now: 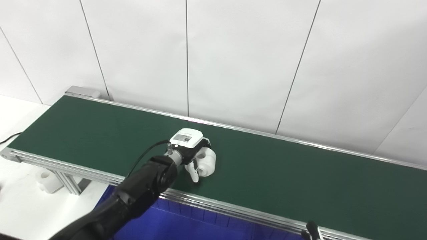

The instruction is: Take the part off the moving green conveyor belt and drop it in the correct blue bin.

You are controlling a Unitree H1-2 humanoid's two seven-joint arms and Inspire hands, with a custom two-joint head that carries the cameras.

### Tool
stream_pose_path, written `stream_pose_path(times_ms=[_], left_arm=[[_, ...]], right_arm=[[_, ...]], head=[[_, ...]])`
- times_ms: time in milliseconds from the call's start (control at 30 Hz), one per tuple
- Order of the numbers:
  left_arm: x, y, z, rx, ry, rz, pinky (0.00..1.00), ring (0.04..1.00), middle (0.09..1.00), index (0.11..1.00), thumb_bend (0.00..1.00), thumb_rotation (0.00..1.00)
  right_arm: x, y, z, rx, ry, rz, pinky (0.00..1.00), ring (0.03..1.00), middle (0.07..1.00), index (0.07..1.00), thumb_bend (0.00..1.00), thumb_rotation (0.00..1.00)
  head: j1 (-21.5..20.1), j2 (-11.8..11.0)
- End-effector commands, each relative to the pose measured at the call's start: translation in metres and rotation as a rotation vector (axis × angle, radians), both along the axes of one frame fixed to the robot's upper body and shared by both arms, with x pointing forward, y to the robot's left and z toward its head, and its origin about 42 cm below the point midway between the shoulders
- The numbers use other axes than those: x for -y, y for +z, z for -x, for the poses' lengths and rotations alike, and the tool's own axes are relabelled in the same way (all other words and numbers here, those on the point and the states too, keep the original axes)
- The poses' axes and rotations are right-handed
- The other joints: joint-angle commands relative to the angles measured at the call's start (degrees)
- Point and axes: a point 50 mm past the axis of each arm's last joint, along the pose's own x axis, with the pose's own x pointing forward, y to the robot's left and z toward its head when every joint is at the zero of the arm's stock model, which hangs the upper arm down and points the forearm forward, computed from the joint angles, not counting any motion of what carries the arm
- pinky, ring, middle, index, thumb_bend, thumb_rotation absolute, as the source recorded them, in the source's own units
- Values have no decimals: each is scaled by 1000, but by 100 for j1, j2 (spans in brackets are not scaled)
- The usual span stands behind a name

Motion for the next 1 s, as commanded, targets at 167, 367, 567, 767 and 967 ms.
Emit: stream_pose_path(times_ms=[167,367,567,767,967], left_arm=[[12,5,-5,121,50,255,343,418,466,504,519,0],[37,-9,5,98,165,567,426,488,502,482,518,0],[46,-4,9,106,175,615,386,466,501,483,520,0],[29,33,18,177,-14,534,416,482,503,480,519,0],[-11,88,65,217,-285,264,302,370,438,504,518,0]], right_arm=[[-5,13,-2,43,10,-12,1000,972,1000,1000,868,1000],[-7,15,-1,47,13,-16,1000,972,1000,1000,847,1000],[-10,18,1,43,13,-16,995,970,1000,1000,853,1000],[-14,23,0,46,14,-34,997,970,1000,1000,839,1000],[-14,29,-4,54,12,-52,976,965,1000,1000,817,973]], head=[[-44,37],[-61,83],[-58,135],[-89,302],[-283,522]])
